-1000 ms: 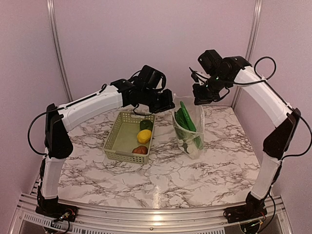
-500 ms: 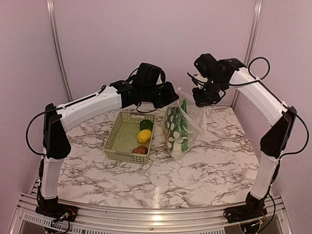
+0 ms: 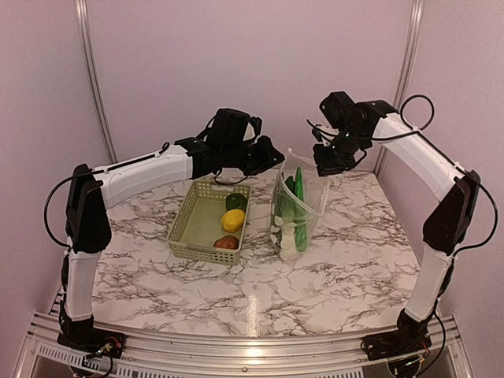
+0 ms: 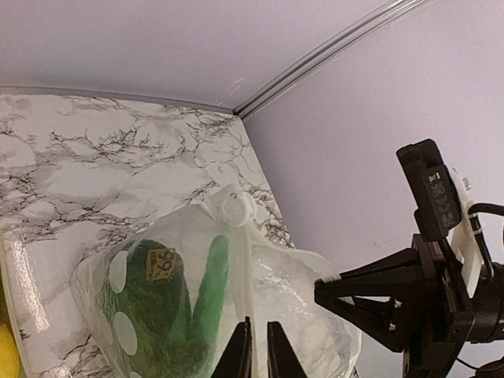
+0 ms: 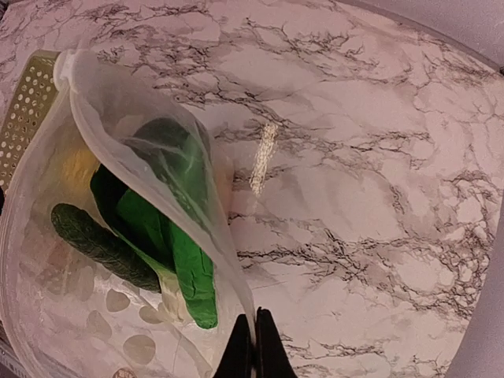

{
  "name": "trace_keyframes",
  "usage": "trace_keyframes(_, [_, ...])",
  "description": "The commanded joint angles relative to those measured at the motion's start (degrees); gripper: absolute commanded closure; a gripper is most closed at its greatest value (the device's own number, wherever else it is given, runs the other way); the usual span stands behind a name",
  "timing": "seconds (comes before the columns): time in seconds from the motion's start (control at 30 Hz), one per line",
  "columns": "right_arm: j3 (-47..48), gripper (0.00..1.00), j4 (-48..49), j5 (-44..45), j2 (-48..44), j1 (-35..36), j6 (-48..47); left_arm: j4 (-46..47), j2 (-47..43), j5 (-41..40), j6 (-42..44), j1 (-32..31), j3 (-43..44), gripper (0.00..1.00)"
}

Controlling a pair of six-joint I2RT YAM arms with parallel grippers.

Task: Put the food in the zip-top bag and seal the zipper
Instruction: Adjust the zipper food storage bag at the center of the board.

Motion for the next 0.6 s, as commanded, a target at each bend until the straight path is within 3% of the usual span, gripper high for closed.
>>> trace_keyframes(0.0, [2.8,1.00,1.9,-4.2,-1.1,-1.1,-0.3,5.6,-2.2,1.8,0.8,0.3,0.6,0.87])
trace_keyframes(0.33, [-0.3,1.00,4.9,-6.6,-2.3,-2.0,-0.9,3.6,-5.6,3.2,4.2,5.1,-4.9,0.45])
trace_keyframes(0.4, [-0.7,1.00,5.1,-6.6,-2.4,-2.1,-1.0,2.7,-7.9,1.3,5.1,6.6,-6.9,0.27])
trace_keyframes(0.43, [-0.9,1.00,5.2,-6.6,-2.4,-2.1,-1.0,1.0,-9.1,-1.4,6.4,7.1,-7.3,0.06])
trace_keyframes(0.47, [-1.1,1.00,5.4,-6.6,-2.5,-2.1,-1.0,-2.0,-10.1,-5.4,7.4,7.4,-7.1,0.02])
trace_keyframes(0.57, [-1.5,1.00,5.7,-6.7,-2.6,-2.2,-1.2,-8.7,-11.9,-15.0,11.4,7.5,-7.3,0.01])
